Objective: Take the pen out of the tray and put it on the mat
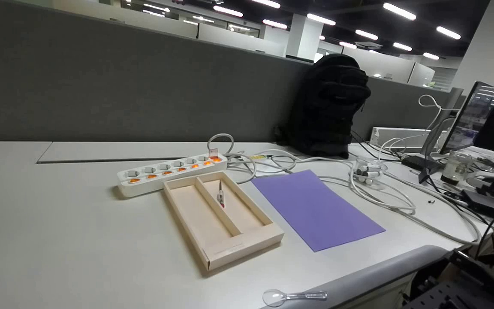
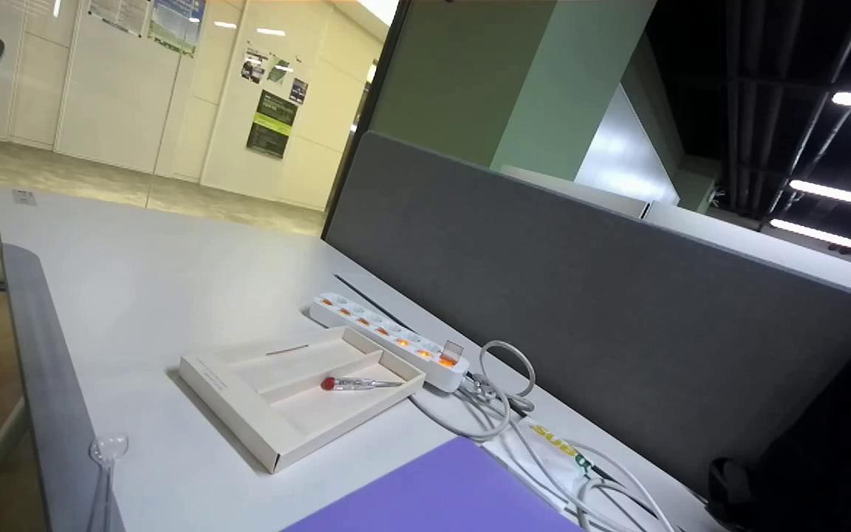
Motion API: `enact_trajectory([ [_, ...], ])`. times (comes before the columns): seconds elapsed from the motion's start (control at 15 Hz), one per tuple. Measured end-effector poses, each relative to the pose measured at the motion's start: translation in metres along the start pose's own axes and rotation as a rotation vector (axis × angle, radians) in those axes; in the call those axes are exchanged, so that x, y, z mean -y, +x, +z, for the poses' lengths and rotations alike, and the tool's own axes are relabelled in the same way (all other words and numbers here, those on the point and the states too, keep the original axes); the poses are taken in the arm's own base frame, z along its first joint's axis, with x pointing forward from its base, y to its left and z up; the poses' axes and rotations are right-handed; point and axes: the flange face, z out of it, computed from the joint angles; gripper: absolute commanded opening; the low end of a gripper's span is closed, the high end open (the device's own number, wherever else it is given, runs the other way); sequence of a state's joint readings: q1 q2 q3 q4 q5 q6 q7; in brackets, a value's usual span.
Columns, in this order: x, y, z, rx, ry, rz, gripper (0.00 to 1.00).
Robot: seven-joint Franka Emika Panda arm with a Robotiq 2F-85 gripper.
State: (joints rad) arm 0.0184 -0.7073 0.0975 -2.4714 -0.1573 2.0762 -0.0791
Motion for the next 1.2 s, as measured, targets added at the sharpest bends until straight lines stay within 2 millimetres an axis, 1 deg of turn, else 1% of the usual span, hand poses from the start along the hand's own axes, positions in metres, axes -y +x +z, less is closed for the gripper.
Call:
enact_trajectory([
  [0.4, 0.000, 0.001, 0.001, -0.012, -0.001, 0.005, 1.00],
  [0.53, 0.003, 0.005, 0.007, -0.048, -0.003, 0.028, 1.00],
  [0.6, 0.004, 0.008, 0.013, -0.066, -0.002, 0.045, 1.00],
  [0.73, 0.006, 0.012, 0.035, -0.091, 0.003, 0.089, 1.00],
  [0.8, 0.006, 0.014, 0.050, -0.099, 0.008, 0.115, 1.00],
  [1.0, 0.004, 0.015, 0.102, -0.086, 0.030, 0.198, 1.00],
  [1.2, 0.013, 0.015, 0.148, -0.030, 0.064, 0.246, 1.00],
])
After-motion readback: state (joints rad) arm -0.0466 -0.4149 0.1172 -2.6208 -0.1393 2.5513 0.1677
